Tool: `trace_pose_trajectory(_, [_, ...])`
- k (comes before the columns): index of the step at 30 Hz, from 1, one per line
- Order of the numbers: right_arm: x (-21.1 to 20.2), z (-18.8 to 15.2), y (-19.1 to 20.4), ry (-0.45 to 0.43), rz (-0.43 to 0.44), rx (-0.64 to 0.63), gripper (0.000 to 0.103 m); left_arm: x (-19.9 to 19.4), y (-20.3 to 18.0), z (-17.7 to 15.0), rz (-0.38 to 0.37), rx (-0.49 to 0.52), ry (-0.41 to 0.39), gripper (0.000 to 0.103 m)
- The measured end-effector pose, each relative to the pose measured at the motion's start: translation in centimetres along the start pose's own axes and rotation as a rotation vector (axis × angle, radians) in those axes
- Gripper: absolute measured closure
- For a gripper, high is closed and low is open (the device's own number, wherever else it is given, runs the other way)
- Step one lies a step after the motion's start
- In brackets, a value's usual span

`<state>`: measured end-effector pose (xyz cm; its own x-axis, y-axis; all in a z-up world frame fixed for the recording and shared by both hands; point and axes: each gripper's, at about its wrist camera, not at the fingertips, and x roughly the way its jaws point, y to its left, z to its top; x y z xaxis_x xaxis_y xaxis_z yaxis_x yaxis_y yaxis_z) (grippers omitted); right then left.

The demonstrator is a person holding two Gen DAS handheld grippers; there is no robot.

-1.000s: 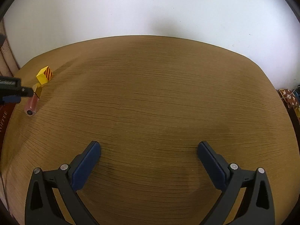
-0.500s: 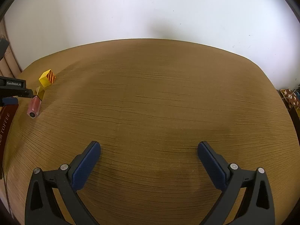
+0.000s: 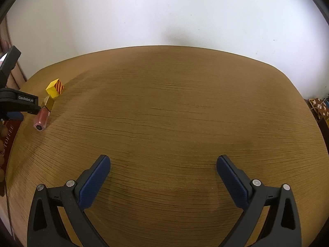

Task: Organize rigid objects
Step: 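Close the left gripper around the pink lipstick tube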

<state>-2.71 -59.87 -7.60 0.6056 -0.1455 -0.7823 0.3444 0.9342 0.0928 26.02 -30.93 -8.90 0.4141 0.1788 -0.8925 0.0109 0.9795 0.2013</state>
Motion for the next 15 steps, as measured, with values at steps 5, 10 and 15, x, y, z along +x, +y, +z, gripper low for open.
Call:
trace_pose_trajectory(5, [-0.4, -0.2, 0.1, -0.003, 0.005, 0.001, 0.001, 0.5, -0.6, 0.3, -0.051, -0.012, 0.030, 0.033])
trace_pose_trajectory(10, [-0.9, -0.4, 0.0, -0.010, 0.009, 0.006, 0.001, 1.3, 0.0, 1.0, -0.106, -0.051, 0.121, 0.033])
trace_pose_trajectory(15, [-1.2, -0.5, 0.0, -0.014, 0.013, 0.006, 0.001, 0.9, 0.3, 0.9, -0.135, -0.056, 0.145, 0.033])
